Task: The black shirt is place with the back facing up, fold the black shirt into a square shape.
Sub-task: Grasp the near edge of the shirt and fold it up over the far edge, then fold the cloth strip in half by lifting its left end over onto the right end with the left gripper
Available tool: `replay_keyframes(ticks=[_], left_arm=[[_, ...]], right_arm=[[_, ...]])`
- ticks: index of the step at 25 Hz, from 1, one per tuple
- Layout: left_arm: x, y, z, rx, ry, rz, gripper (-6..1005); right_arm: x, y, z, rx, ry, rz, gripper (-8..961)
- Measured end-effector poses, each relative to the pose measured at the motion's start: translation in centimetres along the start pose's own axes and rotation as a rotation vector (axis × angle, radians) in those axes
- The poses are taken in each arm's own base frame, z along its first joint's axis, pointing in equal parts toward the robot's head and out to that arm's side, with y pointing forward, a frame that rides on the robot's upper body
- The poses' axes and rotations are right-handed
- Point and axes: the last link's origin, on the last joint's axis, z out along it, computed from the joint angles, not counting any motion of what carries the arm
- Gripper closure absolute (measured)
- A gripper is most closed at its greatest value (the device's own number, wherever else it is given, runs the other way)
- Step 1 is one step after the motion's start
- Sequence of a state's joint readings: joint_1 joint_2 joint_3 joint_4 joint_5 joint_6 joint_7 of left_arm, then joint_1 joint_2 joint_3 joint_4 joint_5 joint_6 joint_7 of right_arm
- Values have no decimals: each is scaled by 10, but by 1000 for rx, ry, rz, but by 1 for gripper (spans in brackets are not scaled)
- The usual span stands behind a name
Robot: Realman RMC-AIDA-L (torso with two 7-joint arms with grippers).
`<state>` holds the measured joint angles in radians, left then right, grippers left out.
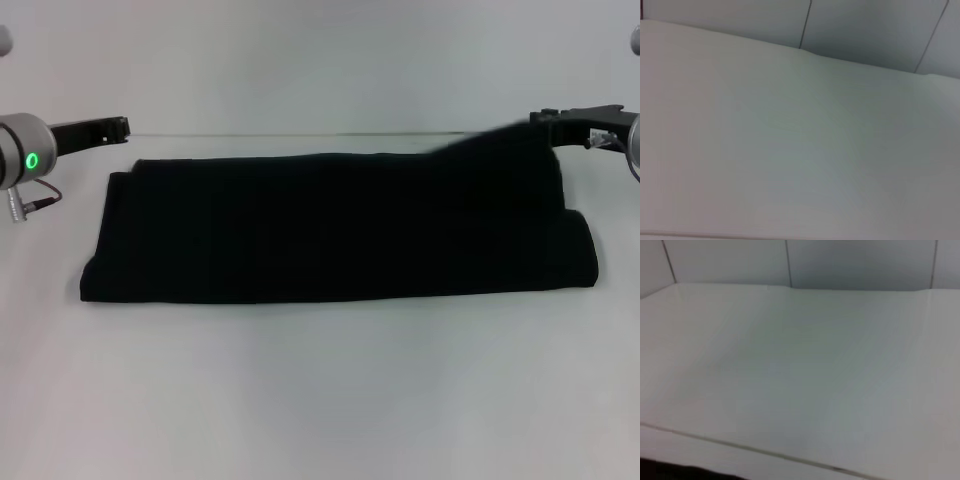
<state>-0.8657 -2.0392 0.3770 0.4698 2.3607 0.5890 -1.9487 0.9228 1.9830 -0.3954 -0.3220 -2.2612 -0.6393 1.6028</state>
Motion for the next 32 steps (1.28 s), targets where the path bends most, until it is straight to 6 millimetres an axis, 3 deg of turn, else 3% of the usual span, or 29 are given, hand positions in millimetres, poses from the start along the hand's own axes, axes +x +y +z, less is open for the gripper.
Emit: replay_keyframes(ticks=[2, 4, 7, 12, 18, 23, 29, 32], left_arm=[[-1, 1, 2, 18, 2, 8, 897], [-3, 1, 3, 38, 3, 12, 882], [-6, -2, 4, 69, 11, 3, 662], [-7, -8, -4, 33, 6, -69, 552], [-15, -4, -41, -229, -94, -164, 420], [-29, 0, -77, -424, -182, -233, 196], [-48, -8, -110, -544, -250, -359, 82], [-59, -16, -121, -544, -283, -448, 84]], right_arm=[[-1, -3, -1, 13, -1, 5, 900], [-1, -8, -3, 36, -5, 20, 828], [-1, -18, -7, 64, -12, 28, 719], [0, -28, -20, 29, -22, 78, 520], [7, -19, -48, -223, -1, 142, 359], [18, -3, -70, -425, 40, 161, 237], [28, 2, -78, -487, 67, 155, 192], [28, 2, -77, -480, 56, 153, 192]])
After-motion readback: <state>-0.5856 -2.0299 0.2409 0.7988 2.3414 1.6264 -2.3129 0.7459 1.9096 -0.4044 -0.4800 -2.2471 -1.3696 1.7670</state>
